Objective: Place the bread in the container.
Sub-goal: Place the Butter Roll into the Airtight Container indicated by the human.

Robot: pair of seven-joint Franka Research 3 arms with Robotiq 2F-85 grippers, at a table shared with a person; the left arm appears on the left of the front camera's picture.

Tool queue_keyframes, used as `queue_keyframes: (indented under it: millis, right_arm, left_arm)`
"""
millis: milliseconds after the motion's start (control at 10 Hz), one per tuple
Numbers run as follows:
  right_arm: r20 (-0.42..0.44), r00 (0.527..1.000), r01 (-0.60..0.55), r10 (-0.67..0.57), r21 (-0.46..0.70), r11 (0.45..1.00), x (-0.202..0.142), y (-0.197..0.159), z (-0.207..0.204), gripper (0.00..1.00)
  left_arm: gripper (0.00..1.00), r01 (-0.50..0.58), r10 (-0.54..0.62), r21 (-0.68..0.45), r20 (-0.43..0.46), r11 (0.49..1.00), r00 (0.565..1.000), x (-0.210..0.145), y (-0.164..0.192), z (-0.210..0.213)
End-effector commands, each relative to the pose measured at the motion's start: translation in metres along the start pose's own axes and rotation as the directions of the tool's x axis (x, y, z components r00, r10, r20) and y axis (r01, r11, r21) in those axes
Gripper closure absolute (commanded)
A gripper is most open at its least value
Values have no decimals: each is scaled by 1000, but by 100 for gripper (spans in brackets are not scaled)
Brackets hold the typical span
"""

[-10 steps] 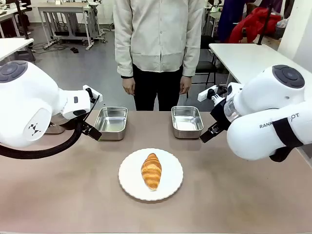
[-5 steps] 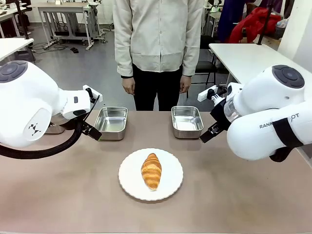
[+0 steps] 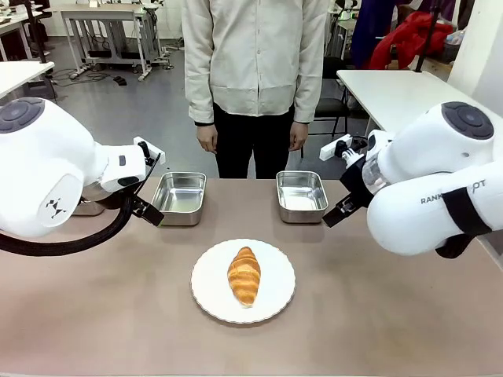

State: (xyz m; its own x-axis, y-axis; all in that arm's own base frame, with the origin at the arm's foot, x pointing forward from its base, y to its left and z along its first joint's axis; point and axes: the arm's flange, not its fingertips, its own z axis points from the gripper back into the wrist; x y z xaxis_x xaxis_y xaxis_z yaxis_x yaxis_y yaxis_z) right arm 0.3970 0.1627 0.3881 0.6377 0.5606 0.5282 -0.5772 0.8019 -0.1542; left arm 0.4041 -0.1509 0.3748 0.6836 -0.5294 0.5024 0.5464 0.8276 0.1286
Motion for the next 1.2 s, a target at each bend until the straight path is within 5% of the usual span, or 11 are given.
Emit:
queue_keyframes:
  millis: [0, 300, 600, 800, 900, 1000, 1100]
  right_arm:
    - [38, 999, -7, 4, 70, 998, 14, -42, 50, 0]
    - [75, 997, 6, -19, 175, 985, 14, -118, 107, 0]
    - [128, 991, -62, 28, 261, 963, -7, -178, 128, 0]
    - [178, 981, -118, 70, 271, 956, -18, -196, 120, 0]
    - [126, 992, -43, 14, 234, 971, -15, -179, 138, 0]
    - [126, 992, -43, 14, 234, 971, -15, -179, 138, 0]
    - [126, 992, -43, 14, 234, 971, -15, -179, 138, 0]
  left_arm:
    - [0, -2, 3, -73, 18, 997, 1000, 14, 33, 38]
    - [0, 28, -27, -275, 9, 961, 1000, 35, 120, 98]
    - [0, 84, -58, -467, 70, 880, 996, 15, 211, 111]
    - [0, 191, -120, -443, 183, 876, 976, -4, 223, 117]
    - [0, 285, -199, -397, 244, 873, 949, -8, 204, 122]
    - [0, 133, -78, -453, 137, 882, 987, -9, 225, 124]
    - [0, 133, -78, -453, 137, 882, 987, -9, 225, 124]
